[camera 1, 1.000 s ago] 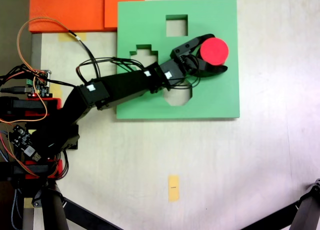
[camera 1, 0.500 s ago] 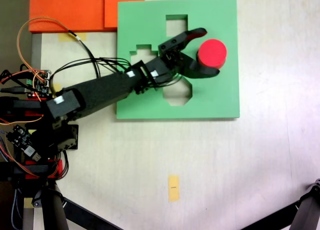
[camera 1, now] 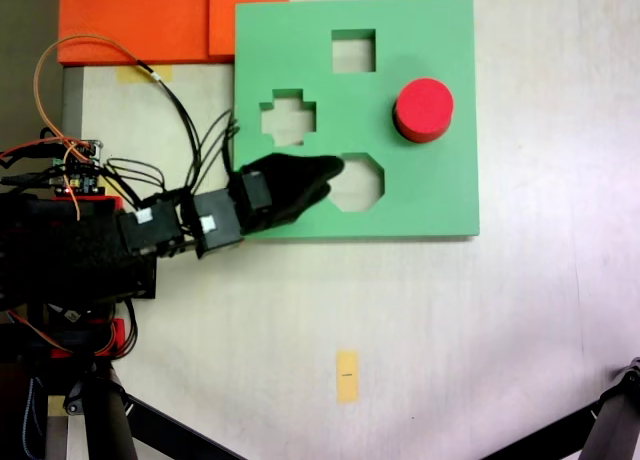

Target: Put the cylinder block into the corresponding hole

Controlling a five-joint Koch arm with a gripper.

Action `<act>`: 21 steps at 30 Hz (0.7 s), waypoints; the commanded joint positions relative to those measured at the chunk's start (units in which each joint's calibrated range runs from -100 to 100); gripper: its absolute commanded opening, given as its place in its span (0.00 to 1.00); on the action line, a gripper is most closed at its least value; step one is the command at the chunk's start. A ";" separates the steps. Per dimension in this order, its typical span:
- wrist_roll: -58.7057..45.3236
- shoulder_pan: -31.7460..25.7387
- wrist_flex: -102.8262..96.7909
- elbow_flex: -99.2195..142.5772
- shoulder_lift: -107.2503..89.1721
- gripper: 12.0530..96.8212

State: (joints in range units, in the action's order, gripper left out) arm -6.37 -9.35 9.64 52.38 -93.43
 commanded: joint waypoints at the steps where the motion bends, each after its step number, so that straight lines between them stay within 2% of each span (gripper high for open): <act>1: -1.86 2.00 -2.28 2.16 -6.57 0.41; 11: -1.56 1.71 -7.67 31.67 -6.57 0.43; 21: -1.51 2.34 -13.83 47.62 -6.57 0.45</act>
State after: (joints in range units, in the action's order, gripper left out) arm -8.08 -7.35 -3.67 97.35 -99.59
